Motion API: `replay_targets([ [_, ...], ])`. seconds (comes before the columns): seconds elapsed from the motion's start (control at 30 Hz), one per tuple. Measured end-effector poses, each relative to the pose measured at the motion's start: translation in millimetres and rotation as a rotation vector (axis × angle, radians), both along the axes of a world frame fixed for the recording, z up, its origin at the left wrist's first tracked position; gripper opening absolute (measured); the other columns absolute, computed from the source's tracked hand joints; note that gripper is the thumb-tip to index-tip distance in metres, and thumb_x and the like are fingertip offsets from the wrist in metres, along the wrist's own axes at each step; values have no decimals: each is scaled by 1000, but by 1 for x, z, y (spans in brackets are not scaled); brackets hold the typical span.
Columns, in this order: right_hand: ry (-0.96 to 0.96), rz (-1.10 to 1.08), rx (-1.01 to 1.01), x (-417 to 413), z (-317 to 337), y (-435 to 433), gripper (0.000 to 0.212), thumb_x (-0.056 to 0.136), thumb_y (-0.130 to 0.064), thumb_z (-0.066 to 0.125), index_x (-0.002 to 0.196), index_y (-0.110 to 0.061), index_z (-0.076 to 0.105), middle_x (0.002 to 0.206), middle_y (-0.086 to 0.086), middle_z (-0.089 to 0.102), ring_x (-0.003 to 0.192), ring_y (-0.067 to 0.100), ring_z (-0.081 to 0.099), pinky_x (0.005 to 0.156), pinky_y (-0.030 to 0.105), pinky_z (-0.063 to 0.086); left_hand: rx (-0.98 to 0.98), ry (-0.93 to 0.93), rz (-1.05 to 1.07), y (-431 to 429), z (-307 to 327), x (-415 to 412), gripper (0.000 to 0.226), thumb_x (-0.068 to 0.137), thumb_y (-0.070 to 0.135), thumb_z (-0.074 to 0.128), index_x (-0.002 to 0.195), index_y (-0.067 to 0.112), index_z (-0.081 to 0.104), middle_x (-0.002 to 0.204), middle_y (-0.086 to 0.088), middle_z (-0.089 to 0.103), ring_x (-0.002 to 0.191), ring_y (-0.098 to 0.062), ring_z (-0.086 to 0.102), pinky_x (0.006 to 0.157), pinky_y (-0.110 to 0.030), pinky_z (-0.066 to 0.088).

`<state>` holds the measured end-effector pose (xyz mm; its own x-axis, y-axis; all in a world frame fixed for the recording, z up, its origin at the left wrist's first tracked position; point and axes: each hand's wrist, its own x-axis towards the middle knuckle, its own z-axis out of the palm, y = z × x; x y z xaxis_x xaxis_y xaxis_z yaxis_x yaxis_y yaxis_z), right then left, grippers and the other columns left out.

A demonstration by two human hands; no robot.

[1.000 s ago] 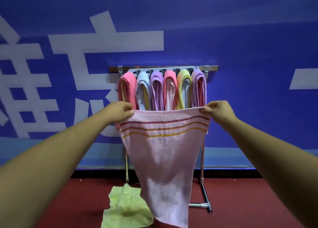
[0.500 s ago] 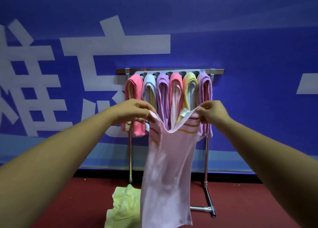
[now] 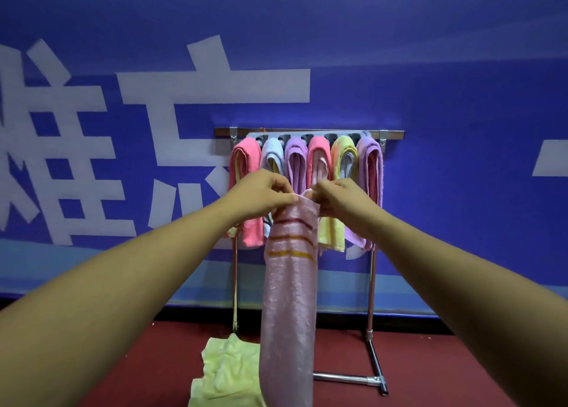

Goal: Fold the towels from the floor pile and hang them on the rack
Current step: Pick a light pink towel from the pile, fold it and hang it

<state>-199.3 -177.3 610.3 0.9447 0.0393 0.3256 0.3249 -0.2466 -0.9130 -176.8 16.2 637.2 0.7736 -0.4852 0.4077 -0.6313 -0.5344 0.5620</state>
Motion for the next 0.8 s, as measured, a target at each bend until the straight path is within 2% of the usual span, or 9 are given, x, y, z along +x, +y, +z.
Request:
replay_targets([
  [0.07,-41,-6,-144,1,1,0,43,93,-29,67,92,13,71,77,18,64,73,21,60,82,39,59,-8,-3,50,2,0,3,16,89,28,70,81,15,74,64,3,66,51,-3,56,54,-19,45],
  [0.13,-142,-39,-337,1,-2,2,27,95,-22,68,88,3,76,78,14,72,70,25,67,82,44,60,-19,-12,74,5,1,4,15,89,28,71,80,16,74,65,3,67,55,-5,57,58,-22,47],
  [0.2,-197,-80,-352,2,-4,4,18,96,-16,66,89,-6,77,82,15,75,78,33,71,84,51,59,-6,-16,58,10,1,5,16,89,30,71,81,16,74,72,0,69,63,-7,59,61,-21,48],
  [0.3,-176,-109,-252,2,-5,6,22,96,-13,65,76,-19,73,73,3,71,72,19,64,81,45,57,168,107,-46,22,-2,12,22,87,40,71,78,21,75,70,0,65,66,-12,53,64,-26,44],
  [0.43,-112,-114,-179,1,-9,1,21,94,-12,65,73,-9,69,71,1,63,73,17,58,76,40,50,499,251,-142,44,-21,31,32,70,63,69,73,31,76,68,-6,55,68,-25,44,67,-40,39],
  [0.57,-72,-150,-137,0,-16,-11,22,93,-13,63,78,3,67,70,6,60,71,20,57,74,38,47,456,238,-60,60,-25,34,35,74,65,64,73,31,74,76,-2,60,74,-18,52,73,-38,47],
  [0.63,-67,-187,-129,0,-21,-17,24,93,-11,63,78,7,65,69,9,59,70,21,56,73,38,47,462,162,12,66,-25,38,27,84,54,66,73,30,73,82,-2,68,78,-17,61,75,-35,51],
  [0.73,-56,-244,-117,2,-28,-21,24,92,-12,62,78,7,64,69,9,58,70,23,56,71,40,48,563,-108,173,62,-22,35,23,91,48,63,85,27,70,95,2,62,86,-16,62,75,-30,52],
  [0.8,-49,-282,-75,4,-30,-20,22,91,-11,60,75,4,62,70,8,56,71,23,55,69,39,47,518,-135,192,56,-20,32,28,91,45,64,83,18,67,90,-1,63,80,-16,62,67,-29,51],
])
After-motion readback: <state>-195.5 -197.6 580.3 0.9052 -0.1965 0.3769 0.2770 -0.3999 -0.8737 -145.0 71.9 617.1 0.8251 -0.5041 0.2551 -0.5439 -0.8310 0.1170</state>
